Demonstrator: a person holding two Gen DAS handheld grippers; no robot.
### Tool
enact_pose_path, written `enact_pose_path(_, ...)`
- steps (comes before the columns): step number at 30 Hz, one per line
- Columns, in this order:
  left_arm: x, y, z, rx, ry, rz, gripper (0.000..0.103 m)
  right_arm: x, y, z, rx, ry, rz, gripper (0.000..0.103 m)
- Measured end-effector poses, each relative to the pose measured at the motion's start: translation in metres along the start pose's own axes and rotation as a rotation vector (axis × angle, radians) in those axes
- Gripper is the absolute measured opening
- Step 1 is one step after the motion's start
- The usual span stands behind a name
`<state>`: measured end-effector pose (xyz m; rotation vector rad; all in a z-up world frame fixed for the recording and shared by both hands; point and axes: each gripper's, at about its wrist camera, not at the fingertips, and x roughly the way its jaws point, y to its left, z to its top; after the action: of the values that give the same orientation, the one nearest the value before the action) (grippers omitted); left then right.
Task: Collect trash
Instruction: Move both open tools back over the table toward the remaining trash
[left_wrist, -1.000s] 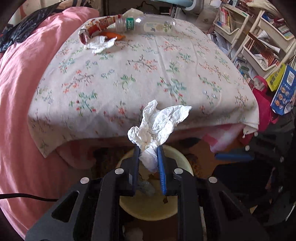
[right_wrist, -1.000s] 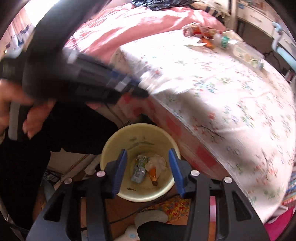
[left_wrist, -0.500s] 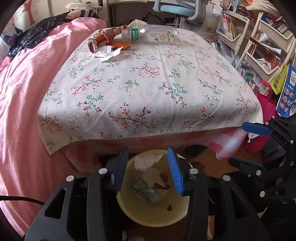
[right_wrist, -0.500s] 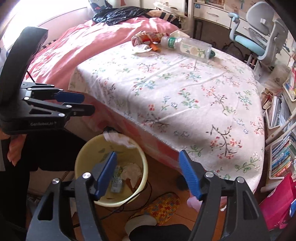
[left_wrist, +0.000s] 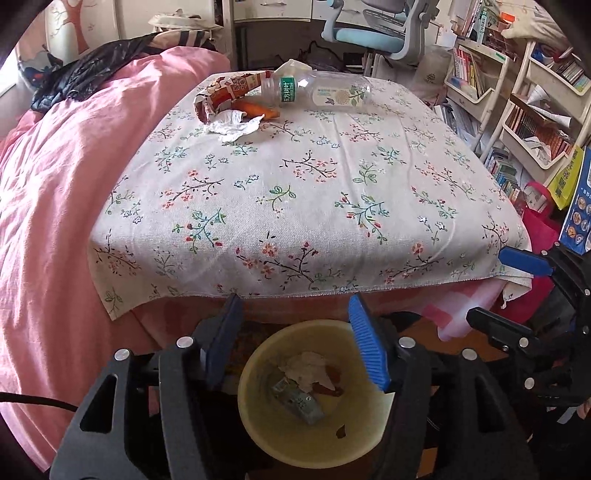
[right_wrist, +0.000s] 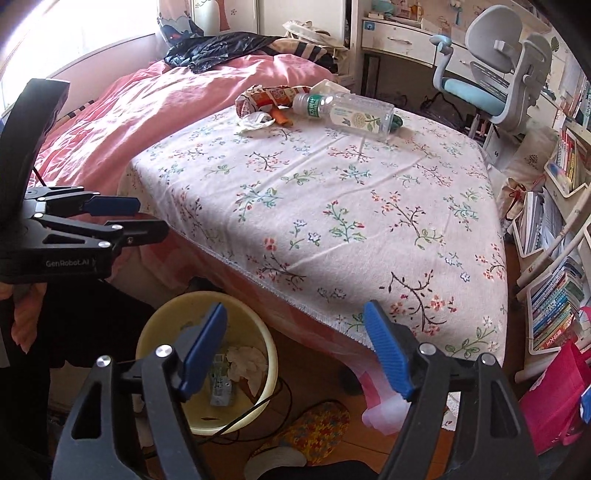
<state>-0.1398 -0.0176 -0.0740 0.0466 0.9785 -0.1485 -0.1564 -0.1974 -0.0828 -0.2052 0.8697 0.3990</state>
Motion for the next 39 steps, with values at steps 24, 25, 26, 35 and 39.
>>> enact_pose_path(24, 0.001, 0.003, 0.003, -0.023, -0.017, 0.014, 0.064, 0.000, 0.002, 0.001, -0.007, -0.005, -0.007, 0.075)
enact_pose_path(25, 0.001, 0.003, 0.003, -0.025, -0.018, 0.013, 0.064, 0.000, 0.002, 0.001, -0.007, -0.007, -0.006, 0.075)
enact_pose_path(26, 0.001, 0.003, 0.004, -0.027, -0.021, 0.009, 0.064, 0.000, 0.002, 0.002, -0.007, -0.010, -0.005, 0.075)
enact_pose_path(35, -0.003, 0.026, 0.033, -0.127, -0.065, -0.016, 0.064, 0.000, -0.001, 0.017, 0.012, -0.048, 0.013, 0.077)
enact_pose_path(39, 0.001, 0.038, 0.057, -0.155, -0.077, -0.006, 0.065, 0.002, -0.003, 0.035, 0.009, -0.056, 0.034, 0.077)
